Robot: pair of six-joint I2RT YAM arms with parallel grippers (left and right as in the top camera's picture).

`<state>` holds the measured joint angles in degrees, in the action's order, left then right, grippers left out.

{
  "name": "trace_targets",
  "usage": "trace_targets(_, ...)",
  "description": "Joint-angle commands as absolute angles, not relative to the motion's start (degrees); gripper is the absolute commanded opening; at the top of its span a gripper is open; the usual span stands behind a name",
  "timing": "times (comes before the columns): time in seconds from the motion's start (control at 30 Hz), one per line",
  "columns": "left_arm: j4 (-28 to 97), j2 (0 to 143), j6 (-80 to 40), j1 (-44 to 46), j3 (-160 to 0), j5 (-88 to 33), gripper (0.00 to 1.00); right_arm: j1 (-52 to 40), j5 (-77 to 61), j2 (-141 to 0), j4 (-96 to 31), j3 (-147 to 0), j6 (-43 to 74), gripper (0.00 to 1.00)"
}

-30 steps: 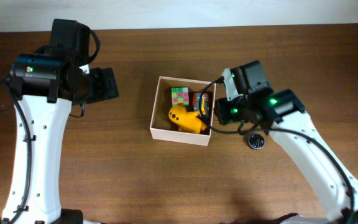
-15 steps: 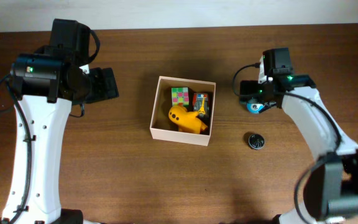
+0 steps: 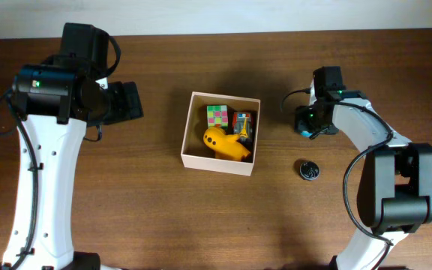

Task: Pack container
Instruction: 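Grasp the blue face ball with the right gripper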

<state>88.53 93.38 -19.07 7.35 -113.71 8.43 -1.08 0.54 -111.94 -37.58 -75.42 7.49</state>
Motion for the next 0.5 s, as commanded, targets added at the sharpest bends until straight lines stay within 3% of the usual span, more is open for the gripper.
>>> trace_targets(0.0,88.58,93.3,-18.37,7.22,-114.13,9.04,0.99,-0.78,0.43,-111.66,-38.39,-76.09,7.97,0.48)
trace_targets(0.13,88.58,93.3,-18.37,7.22,-114.13,9.04,0.99,-0.8,0.4,-108.4,-40.71,-76.34,7.97,0.39)
trace_targets(0.47,88.58,93.3,-18.37,7.22,-114.13,9.04,0.99,-9.72,-7.66,-92.16,-50.78,-84.36,11.57,0.33)
